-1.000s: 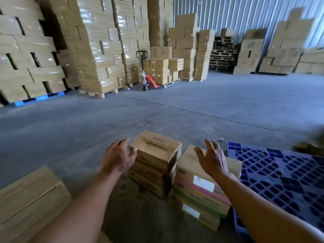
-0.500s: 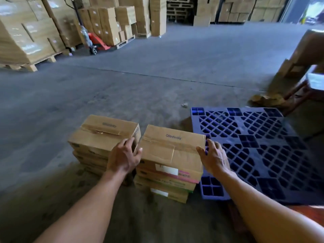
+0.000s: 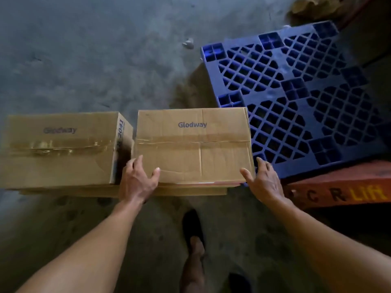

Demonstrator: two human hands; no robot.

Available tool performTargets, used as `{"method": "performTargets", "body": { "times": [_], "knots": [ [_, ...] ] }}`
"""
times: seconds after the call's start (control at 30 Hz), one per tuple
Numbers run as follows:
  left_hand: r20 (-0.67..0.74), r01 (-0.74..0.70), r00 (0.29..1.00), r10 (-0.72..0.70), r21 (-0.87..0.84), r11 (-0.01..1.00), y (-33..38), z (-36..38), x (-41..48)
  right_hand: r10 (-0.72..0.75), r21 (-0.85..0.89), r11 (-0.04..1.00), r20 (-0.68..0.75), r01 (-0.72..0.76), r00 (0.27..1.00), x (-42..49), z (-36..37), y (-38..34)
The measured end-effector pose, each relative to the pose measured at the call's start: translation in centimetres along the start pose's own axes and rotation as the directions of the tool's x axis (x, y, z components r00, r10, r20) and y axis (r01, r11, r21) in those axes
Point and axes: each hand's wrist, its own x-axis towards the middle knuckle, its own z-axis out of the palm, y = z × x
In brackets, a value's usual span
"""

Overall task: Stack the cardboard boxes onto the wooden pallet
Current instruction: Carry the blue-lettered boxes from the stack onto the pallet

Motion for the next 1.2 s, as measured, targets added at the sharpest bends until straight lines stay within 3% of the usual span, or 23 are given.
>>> {"method": "performTargets", "body": {
  "times": [0.1, 0.33, 0.57, 0.73, 0.8, 0.9, 1.1, 1.2],
  "knots": [
    [0.031, 0.068, 0.997, -0.068, 0.001, 0.998, -2.3, 2.2, 4.3, 0.124, 0.005, 0.992, 0.042, -0.125, 0.991, 2.6, 2.1, 0.3],
    [0.122, 0.255, 0.959, -0.256, 0.025, 0.967, -7.5, 5.7, 9.0, 0.214, 0.033, 0.975, 0.117, -0.219, 0.97, 5.6, 5.0, 1.0],
    [0.24, 0.371, 0.913, -0.33, -0.147, 0.917, -8.5, 5.9, 9.3, 0.247, 0.169, 0.945, 0.196, -0.281, 0.949, 6.5, 5.0, 1.2],
    [0.257, 0.35, 0.929, -0.267, -0.368, 0.861, -7.3, 2.1, 9.4, 0.184, 0.343, 0.916, 0.107, -0.21, 0.977, 6.1, 1.6, 0.2],
    [0.265, 0.343, 0.933, -0.242, -0.46, 0.819, -6.5, 0.2, 9.3, 0.177, 0.495, 0.845, 0.097, -0.202, 0.979, 5.9, -0.6, -0.5],
    [0.268, 0.363, 0.932, -0.246, -0.645, 0.672, -5.1, -2.1, 8.0, 0.152, 0.65, 0.74, 0.088, -0.172, 0.984, 4.8, -4.0, -1.7],
    [0.293, 0.358, 0.933, -0.208, -0.815, 0.456, -3.7, -6.3, 0.5, 0.085, 0.71, 0.697, 0.056, -0.1, 0.995, 0.0, -8.7, -2.0],
    [0.245, 0.321, 0.942, -0.229, -0.857, 0.404, -3.1, -8.7, -5.0, 0.025, 0.736, 0.675, 0.039, -0.046, 0.999, -2.2, -10.9, -2.1]
  ]
}}
